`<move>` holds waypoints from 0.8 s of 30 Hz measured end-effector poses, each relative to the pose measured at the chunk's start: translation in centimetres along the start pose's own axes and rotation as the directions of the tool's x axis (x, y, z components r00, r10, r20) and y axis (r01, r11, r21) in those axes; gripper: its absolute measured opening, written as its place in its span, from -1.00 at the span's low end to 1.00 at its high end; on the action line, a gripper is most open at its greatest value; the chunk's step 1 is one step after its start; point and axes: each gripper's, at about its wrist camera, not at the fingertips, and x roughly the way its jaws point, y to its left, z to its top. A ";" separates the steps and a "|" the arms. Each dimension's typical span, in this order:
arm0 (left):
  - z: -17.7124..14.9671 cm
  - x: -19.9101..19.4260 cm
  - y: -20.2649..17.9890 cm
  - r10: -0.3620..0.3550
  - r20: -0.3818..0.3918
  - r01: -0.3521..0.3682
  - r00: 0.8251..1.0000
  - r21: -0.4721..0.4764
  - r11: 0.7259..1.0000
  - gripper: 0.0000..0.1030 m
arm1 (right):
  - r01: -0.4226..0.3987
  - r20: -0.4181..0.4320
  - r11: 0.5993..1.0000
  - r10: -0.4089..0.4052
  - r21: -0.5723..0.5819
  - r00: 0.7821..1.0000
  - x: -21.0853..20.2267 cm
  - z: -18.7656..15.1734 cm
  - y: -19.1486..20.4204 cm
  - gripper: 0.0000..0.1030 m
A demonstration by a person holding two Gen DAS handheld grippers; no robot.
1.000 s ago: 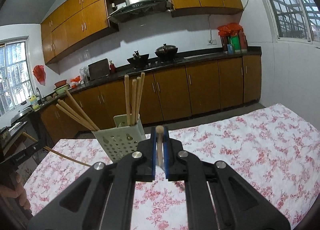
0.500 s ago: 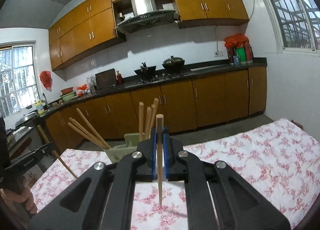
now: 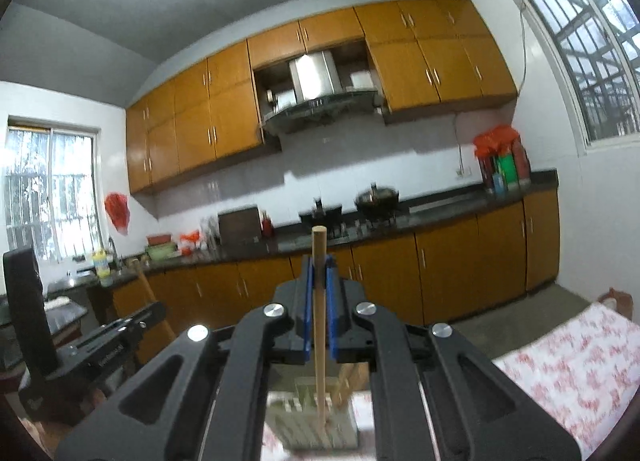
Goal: Organize utensils
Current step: 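Raise the right gripper's chopstick over the caddy while the left gripper carries its chopstick there, then open the right gripper to drop its chopstick in the caddy while the left gripper releases its own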
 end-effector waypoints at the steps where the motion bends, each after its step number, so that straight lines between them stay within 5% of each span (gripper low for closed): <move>1: 0.4 0.4 -0.2 0.004 0.026 -0.004 1.000 0.003 1.000 -0.86 | 0.003 0.012 1.000 -0.003 -0.001 1.000 0.5 0.3 0.1 -0.85; 12: -1.7 4.6 -0.6 0.045 0.113 -0.049 0.993 0.032 0.998 -0.86 | 0.030 -0.027 0.999 -0.030 0.013 0.999 7.0 -2.2 -0.6 -0.85; 24: -5.3 4.8 1.2 0.036 -0.013 -0.036 0.999 0.003 0.999 -0.85 | 0.030 -0.138 0.999 -0.028 0.012 0.990 8.1 -6.2 -1.3 -0.84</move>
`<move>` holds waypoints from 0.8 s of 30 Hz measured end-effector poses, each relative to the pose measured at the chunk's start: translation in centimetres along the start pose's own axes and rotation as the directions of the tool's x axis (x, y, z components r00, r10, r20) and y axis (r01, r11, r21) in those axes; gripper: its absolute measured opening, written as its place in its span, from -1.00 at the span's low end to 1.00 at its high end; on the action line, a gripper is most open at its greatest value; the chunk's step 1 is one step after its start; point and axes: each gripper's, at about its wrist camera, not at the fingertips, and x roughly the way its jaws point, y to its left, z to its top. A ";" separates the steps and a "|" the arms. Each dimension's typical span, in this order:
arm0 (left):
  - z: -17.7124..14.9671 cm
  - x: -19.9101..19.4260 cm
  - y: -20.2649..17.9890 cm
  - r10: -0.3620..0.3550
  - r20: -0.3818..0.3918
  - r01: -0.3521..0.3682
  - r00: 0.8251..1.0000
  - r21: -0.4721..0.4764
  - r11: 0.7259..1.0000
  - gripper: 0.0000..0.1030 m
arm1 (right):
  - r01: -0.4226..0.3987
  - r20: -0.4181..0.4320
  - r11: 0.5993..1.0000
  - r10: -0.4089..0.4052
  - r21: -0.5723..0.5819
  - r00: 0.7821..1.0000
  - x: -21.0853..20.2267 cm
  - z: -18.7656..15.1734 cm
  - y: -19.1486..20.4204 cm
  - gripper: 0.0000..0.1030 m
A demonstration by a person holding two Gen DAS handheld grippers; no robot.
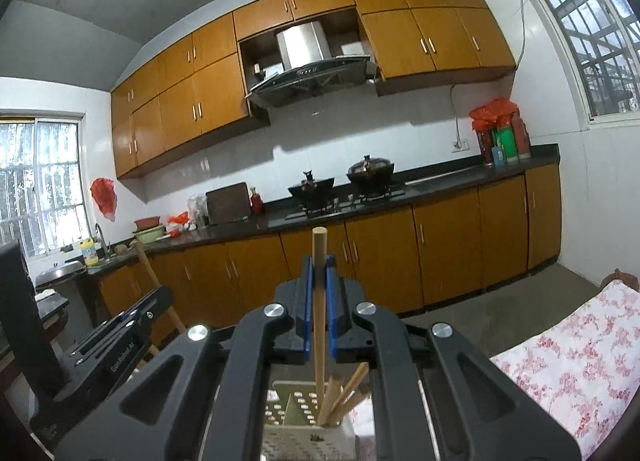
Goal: Organize utensils
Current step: 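Open the right gripper to drop its chopstick in the caddy while the left gripper releases its own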
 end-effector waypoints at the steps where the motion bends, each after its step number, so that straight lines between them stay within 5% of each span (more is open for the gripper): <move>1: -0.1 -0.4 0.0 0.000 -0.004 0.000 1.000 0.005 1.000 -0.85 | -0.002 -0.009 1.000 0.002 -0.001 1.000 -0.1 -0.2 0.0 -0.84; 6: 0.1 -0.9 0.7 -0.005 -0.038 0.005 0.999 0.004 1.000 -0.84 | -0.009 -0.040 1.000 0.009 -0.001 0.999 -0.9 -0.7 0.1 -0.80; 9: 0.4 -1.4 1.0 -0.005 -0.056 0.005 0.998 -0.003 1.000 -0.70 | -0.008 -0.043 1.000 0.008 0.000 0.999 -1.8 -0.5 0.1 -0.54; 12: 0.7 -2.3 1.5 -0.002 -0.060 0.001 0.998 -0.019 1.000 -0.24 | -0.002 -0.027 1.000 0.002 0.000 1.000 -3.3 -0.2 0.2 -0.27; 18: 1.2 -4.7 2.6 0.007 -0.066 -0.010 0.998 -0.044 0.999 0.10 | 0.014 -0.011 1.000 -0.014 -0.010 1.000 -6.6 -0.2 0.1 0.34; 22: 1.0 -6.8 3.2 0.028 -0.074 -0.031 0.997 -0.041 0.999 0.59 | 0.034 -0.011 0.999 -0.035 -0.030 0.999 -9.1 -1.2 0.3 0.89; 24: 0.6 -8.2 3.4 0.041 -0.075 -0.043 0.996 -0.022 0.999 0.79 | 0.056 -0.004 0.997 -0.056 -0.047 0.998 -10.2 -1.8 0.6 0.92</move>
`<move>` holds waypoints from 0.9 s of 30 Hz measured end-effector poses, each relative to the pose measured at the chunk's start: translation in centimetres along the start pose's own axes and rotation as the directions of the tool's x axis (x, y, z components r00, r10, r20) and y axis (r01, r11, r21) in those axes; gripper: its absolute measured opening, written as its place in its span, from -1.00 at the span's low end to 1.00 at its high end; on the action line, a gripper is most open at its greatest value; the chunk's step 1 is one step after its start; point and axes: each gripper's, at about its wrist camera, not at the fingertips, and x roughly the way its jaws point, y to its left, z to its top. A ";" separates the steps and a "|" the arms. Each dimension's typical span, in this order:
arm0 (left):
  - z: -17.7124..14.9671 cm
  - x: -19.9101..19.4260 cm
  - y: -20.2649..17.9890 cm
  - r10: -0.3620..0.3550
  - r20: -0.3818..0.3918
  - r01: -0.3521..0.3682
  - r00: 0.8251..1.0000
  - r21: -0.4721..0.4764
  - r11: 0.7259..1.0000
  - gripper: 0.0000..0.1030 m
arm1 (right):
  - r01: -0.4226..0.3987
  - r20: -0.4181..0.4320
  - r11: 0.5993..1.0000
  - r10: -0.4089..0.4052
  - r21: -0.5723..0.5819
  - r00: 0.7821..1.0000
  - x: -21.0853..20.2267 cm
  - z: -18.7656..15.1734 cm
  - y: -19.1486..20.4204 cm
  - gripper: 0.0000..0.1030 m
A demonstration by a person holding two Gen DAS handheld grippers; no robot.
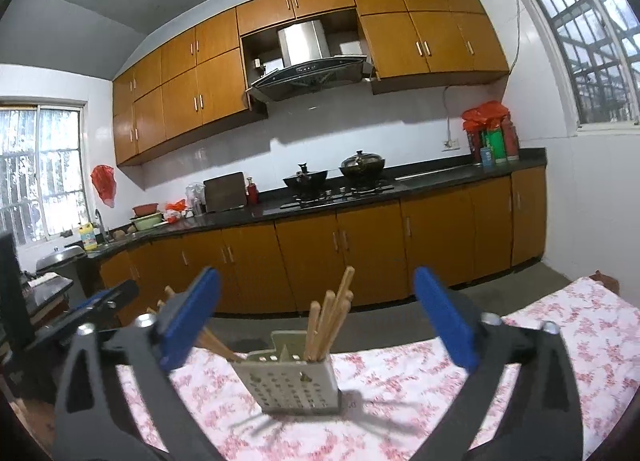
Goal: Organize utensils
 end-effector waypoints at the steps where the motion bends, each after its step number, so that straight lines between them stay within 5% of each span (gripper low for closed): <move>1: -0.3 -0.6 0.1 0.007 0.000 -0.007 1.000 0.011 1.000 0.86 | 0.010 -0.001 1.000 -0.010 -0.010 1.000 -0.5 -0.3 0.1 0.92; 12: -4.9 -5.9 0.1 0.101 -0.028 -0.097 0.995 0.110 0.989 0.97 | 0.069 -0.125 0.997 -0.074 -0.043 0.989 -5.0 -4.9 0.8 0.92; 20: -8.7 -8.5 -0.5 0.136 -0.053 -0.126 0.989 0.162 0.979 0.97 | 0.141 -0.100 0.974 -0.161 -0.178 0.982 -8.2 -8.5 2.9 0.92; 27: -11.3 -10.1 -1.3 0.136 -0.070 -0.121 0.988 0.191 0.974 0.97 | 0.115 -0.130 0.976 -0.140 -0.186 0.982 -10.1 -10.9 3.5 0.92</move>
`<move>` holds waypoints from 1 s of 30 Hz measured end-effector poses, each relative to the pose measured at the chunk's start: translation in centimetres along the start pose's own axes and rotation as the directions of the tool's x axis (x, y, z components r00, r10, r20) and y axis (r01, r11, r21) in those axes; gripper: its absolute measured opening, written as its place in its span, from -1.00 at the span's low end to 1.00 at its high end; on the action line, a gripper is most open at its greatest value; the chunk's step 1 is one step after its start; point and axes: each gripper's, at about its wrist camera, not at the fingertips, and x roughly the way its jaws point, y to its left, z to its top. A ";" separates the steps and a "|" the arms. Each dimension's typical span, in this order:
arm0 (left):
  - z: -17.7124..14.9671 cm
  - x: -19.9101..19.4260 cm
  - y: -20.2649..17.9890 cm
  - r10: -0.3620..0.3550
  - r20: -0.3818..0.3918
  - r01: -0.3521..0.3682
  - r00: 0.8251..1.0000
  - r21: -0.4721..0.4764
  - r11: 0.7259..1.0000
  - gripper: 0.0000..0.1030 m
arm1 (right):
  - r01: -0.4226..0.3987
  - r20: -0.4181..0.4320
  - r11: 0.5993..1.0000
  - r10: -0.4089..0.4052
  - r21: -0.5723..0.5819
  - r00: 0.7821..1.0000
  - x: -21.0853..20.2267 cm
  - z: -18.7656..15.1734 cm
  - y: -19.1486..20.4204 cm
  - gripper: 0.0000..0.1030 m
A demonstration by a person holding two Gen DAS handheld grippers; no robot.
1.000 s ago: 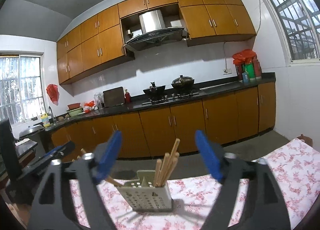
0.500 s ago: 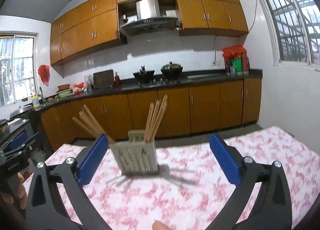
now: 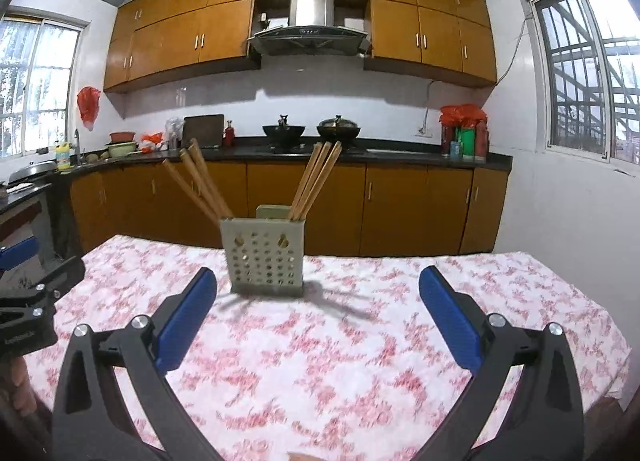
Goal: Organize utensils
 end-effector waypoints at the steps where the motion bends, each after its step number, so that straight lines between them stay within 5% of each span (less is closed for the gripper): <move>1: -0.3 -0.1 0.0 -0.008 -0.009 0.008 1.000 -0.005 1.000 0.97 | -0.003 -0.011 1.000 0.003 0.002 1.000 -0.2 -0.4 0.1 0.92; 7: -2.2 0.0 0.1 -0.008 -0.101 0.003 0.995 -0.047 0.999 0.97 | -0.009 -0.089 1.000 0.012 0.025 0.996 -0.5 -3.0 0.5 0.92; 30: -4.2 -1.2 -0.6 -0.015 -0.123 0.009 0.992 -0.048 0.999 0.97 | -0.007 -0.146 0.999 0.014 0.052 0.989 -0.6 -5.2 0.3 0.92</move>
